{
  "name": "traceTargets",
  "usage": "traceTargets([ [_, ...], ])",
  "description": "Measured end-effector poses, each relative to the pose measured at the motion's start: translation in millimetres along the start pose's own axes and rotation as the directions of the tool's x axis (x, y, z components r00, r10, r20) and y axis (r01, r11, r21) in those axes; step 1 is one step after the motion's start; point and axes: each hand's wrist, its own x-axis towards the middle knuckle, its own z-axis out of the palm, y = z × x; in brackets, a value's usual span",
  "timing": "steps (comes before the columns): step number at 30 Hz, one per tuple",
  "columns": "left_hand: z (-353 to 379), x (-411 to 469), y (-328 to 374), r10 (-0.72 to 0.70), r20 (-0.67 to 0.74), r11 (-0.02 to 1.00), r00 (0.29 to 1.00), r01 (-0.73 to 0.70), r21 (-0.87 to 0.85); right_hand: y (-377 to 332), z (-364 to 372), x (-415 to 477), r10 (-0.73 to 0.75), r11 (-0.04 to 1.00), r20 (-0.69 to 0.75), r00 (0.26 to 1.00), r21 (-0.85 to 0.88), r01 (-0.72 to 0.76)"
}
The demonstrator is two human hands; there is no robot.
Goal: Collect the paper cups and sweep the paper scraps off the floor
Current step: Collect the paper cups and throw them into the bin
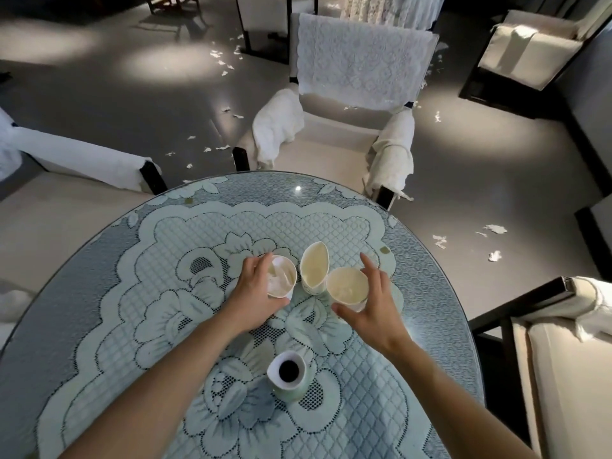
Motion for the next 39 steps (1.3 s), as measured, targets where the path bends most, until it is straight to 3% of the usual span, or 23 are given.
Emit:
traceTargets([
  [2,-0.2,1.7,0.2,0.002,-0.003,1.000,1.000,-0.002,0.000,-1.3,-2.6,0.9,-0.048,0.988,0.022,0.999,-0.143,0.051],
  [5,0.8,3.3,0.1,0.013,-0.006,1.000,1.000,-0.013,0.006,-9.1,-3.8,6.5,-0.180,0.876,0.061,0.982,-0.444,0.188],
  [8,1.1,3.8,1.1,0.007,-0.010,1.000,1.000,-0.007,-0.003,-18.4,4.4,15.8,-0.161,0.796,0.163,0.974,-0.562,0.225],
  [12,-0.1,2.9,1.4,-0.007,-0.003,1.000,1.000,0.007,-0.015,-22.0,13.3,23.1,-0.042,0.786,0.208,0.977,-0.597,0.161],
  [20,-7.4,-3.2,3.6,0.014,-0.008,1.000,1.000,-0.014,-0.025,-31.2,4.2,24.7,-0.051,0.860,0.092,0.994,-0.501,0.091],
  [26,-48.4,-5.8,23.4,0.081,-0.068,0.997,0.994,-0.080,0.015,-57.2,-25.5,18.8,-0.070,0.861,0.021,0.997,-0.503,0.071],
  [33,-90.6,-1.8,97.6,0.254,-0.035,0.962,0.966,-0.249,0.113,-73.3,-88.5,-19.6,-0.052,0.879,-0.189,0.981,-0.475,-0.045],
  [39,-45.1,-21.8,178.2,0.355,0.089,0.928,0.931,-0.362,0.084,-40.7,-159.9,-67.1,0.044,0.876,-0.296,0.954,-0.448,-0.179],
])
